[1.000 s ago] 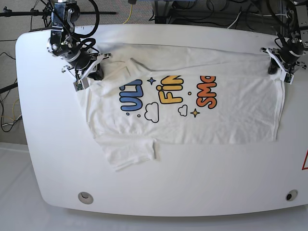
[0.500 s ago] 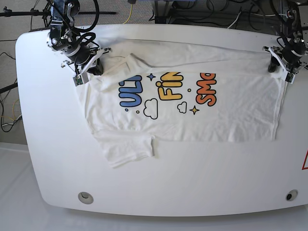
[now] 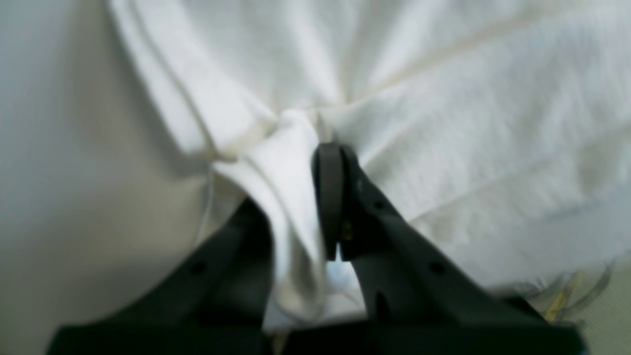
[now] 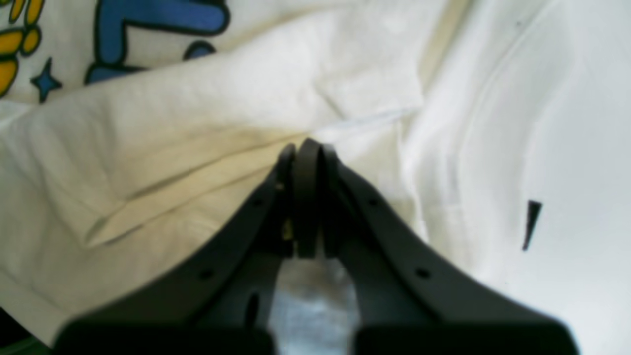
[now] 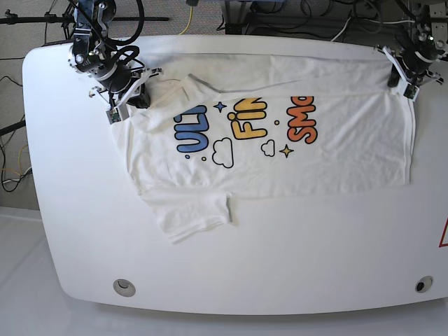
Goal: Fold the T-shirt properly
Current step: 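Drag the shirt with both grippers away from the table edge, then keep pulling with both grippers to stretch the shirt flat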
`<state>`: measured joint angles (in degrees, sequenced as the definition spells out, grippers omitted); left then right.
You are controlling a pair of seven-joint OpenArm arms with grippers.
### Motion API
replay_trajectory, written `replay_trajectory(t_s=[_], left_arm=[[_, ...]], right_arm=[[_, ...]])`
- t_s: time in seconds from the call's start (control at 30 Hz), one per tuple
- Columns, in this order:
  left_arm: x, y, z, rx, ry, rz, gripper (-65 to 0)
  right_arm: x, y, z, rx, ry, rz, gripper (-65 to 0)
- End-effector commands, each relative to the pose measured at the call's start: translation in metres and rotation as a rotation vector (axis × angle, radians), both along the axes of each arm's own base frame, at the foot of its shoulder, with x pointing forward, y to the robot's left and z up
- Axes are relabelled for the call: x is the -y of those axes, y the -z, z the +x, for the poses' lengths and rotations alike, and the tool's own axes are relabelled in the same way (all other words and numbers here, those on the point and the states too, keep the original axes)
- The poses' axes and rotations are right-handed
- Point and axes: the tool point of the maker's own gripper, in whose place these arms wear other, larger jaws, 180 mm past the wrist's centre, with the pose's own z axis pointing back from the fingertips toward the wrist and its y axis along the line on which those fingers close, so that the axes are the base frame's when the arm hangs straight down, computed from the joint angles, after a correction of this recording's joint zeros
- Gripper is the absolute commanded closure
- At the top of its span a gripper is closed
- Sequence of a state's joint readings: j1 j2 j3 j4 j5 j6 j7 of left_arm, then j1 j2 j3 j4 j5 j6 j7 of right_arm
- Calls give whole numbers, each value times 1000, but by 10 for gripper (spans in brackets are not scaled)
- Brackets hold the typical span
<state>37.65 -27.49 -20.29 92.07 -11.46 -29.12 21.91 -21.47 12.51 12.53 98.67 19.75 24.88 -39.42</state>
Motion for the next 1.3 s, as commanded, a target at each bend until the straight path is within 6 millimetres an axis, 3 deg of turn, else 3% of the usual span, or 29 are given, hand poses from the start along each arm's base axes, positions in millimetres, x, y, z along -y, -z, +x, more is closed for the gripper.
replay_trajectory(t_s=[0.0,0.43,0.5,0.7,0.9,1.1,1.27], left_arm=[[-4,12,-30,-131,27,50,0],[6,2,-15,-70,55,31,-61],[10,-11,1,-19,82,38,-135],[14,-28,17,37,100,50,-213],[8,-28,22,54,108,60,-182],[0,-23,24,68,110,67,-71],[-2,-23,25,79,116,104,-71]], right_arm=[[6,4,-9,-41,-10,-34,-7],[4,-4,-12,-28,-21,-47,-10],[1,-9,-6,-3,-20,-37,-9],[1,-13,-3,12,-22,-38,-9],[1,-10,-5,7,-15,-32,-8],[3,-10,-5,6,-11,-34,-7],[4,-11,-3,5,-12,-41,-3]])
